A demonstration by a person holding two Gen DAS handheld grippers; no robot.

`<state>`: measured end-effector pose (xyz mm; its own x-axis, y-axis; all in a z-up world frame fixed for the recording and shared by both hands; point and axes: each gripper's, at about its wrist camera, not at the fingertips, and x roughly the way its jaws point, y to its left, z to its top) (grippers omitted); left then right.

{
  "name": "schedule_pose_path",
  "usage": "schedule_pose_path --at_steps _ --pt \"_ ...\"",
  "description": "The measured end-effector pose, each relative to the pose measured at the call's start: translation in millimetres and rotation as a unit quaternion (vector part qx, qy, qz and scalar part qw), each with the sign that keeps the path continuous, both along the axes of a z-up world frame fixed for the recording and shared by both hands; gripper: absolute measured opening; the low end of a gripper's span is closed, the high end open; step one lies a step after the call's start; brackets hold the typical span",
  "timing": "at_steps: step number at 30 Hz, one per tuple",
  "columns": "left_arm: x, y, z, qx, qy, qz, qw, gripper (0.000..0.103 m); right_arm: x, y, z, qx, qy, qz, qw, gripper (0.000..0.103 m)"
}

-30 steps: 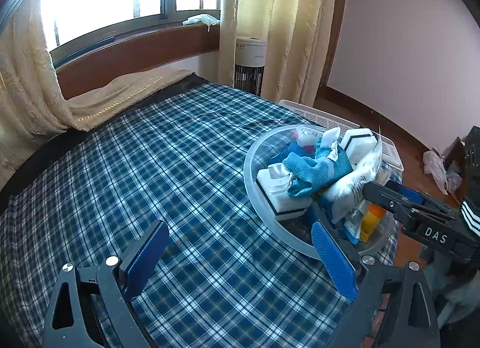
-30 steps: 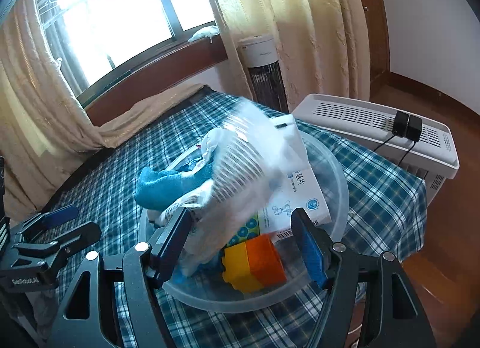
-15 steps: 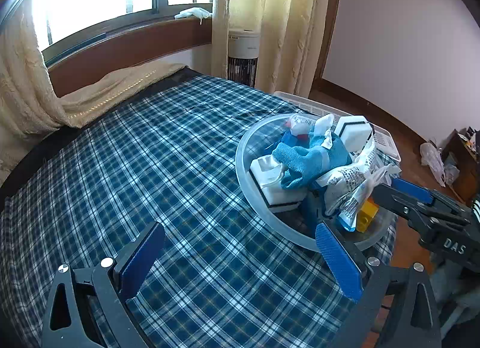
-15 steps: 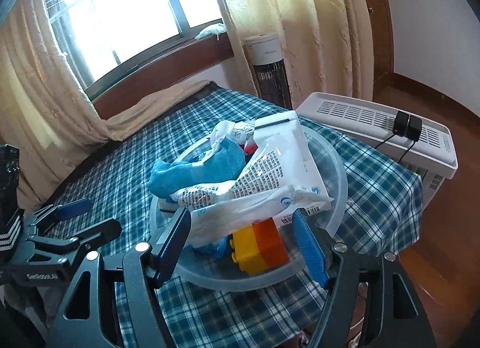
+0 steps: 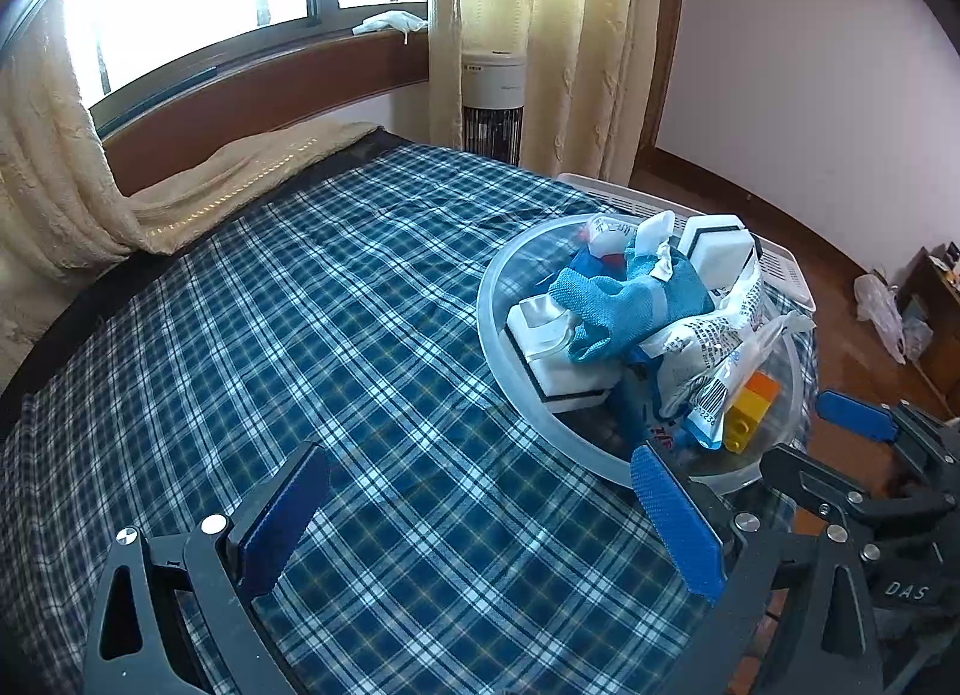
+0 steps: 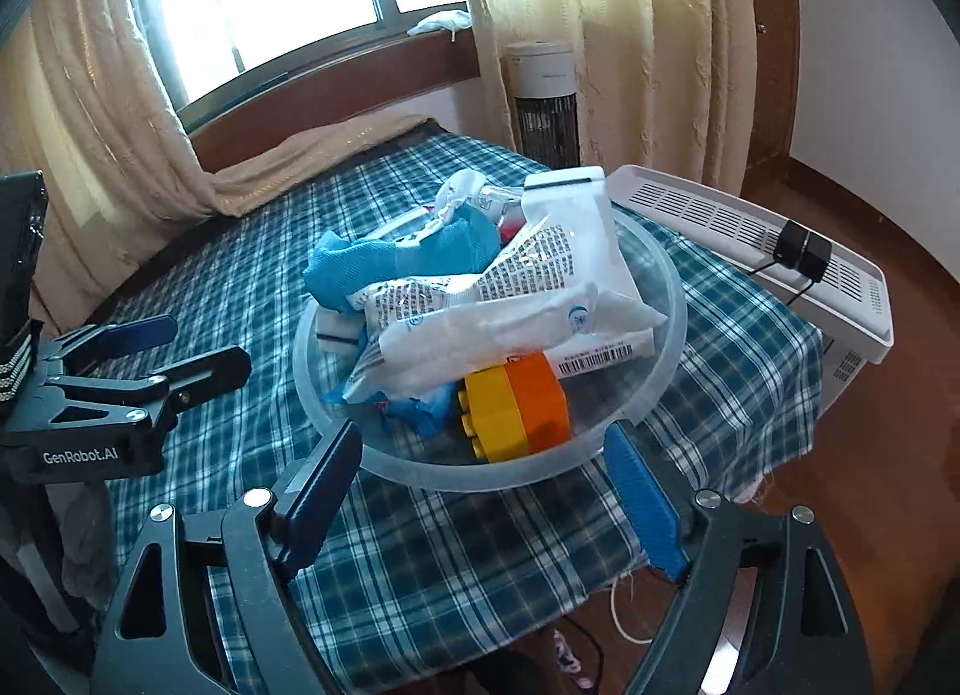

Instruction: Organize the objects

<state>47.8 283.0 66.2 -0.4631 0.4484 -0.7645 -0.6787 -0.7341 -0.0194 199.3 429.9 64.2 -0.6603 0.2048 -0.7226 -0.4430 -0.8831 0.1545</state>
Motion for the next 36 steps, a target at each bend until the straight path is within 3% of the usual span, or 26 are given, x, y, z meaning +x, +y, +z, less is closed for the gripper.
schedule_pose_path --at_steps 36 --pt "2.6 0.6 -0.5 -0.021 0.006 0.006 0.9997 0.103 -2.1 -4.7 -0.4 0.018 -0.005 -0.012 1.0 0.084"
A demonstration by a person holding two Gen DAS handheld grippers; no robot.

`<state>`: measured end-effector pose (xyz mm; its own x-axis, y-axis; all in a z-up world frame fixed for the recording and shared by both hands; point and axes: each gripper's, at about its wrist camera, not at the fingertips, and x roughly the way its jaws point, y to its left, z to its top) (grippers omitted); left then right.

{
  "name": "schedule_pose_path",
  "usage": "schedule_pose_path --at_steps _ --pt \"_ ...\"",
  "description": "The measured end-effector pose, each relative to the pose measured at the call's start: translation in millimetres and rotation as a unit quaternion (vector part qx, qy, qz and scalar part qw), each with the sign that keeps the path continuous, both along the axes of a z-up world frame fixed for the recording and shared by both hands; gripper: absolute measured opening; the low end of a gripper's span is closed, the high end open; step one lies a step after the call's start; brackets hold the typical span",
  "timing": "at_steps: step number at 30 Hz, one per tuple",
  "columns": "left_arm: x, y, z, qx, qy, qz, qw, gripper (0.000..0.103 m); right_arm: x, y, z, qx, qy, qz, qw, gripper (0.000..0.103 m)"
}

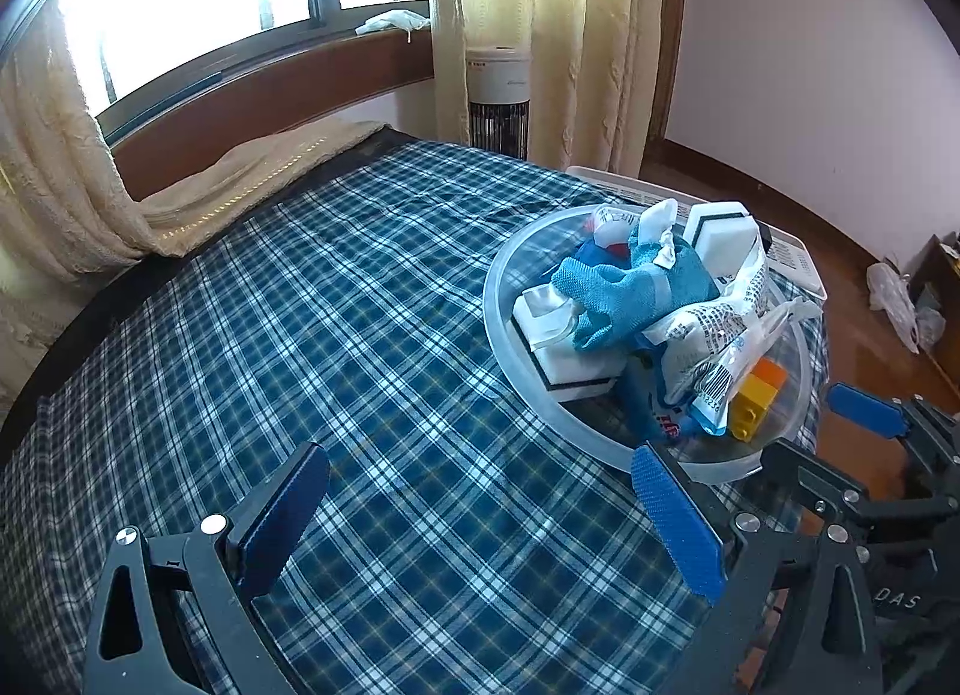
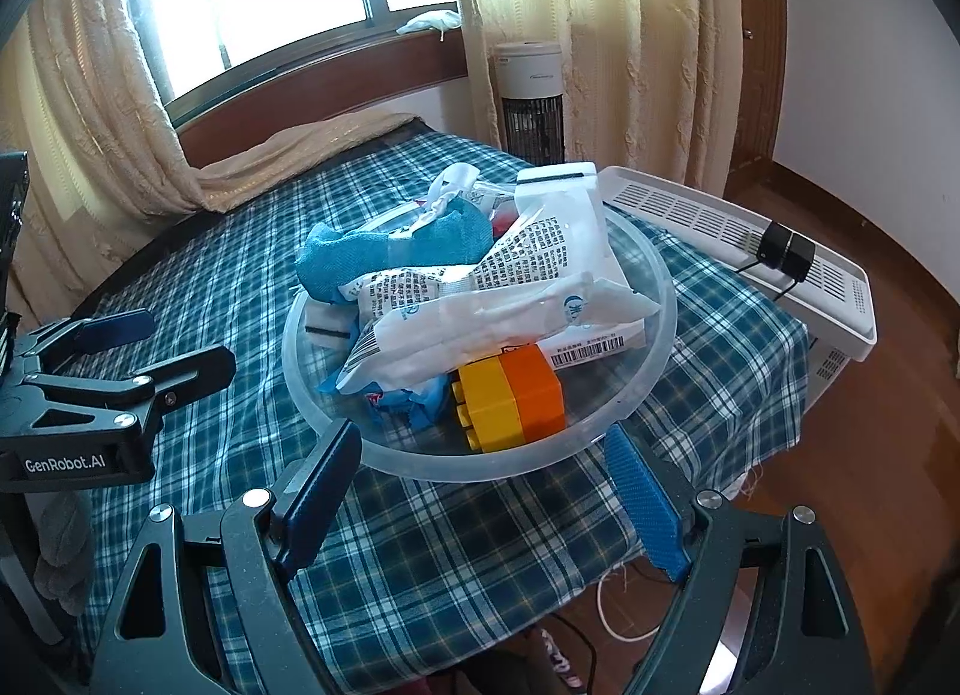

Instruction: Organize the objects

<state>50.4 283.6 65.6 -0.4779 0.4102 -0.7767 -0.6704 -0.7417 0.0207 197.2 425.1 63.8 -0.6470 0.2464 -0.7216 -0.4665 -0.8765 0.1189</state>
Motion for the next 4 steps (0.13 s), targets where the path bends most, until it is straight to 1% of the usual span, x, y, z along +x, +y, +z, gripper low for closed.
schedule_pose_path --at_steps 4 --pt "-1.0 0.2 -0.6 -0.002 -0.004 -0.001 1.0 0.103 0.7 -0.3 1.6 0.001 0.002 -0.001 1.0 0.084"
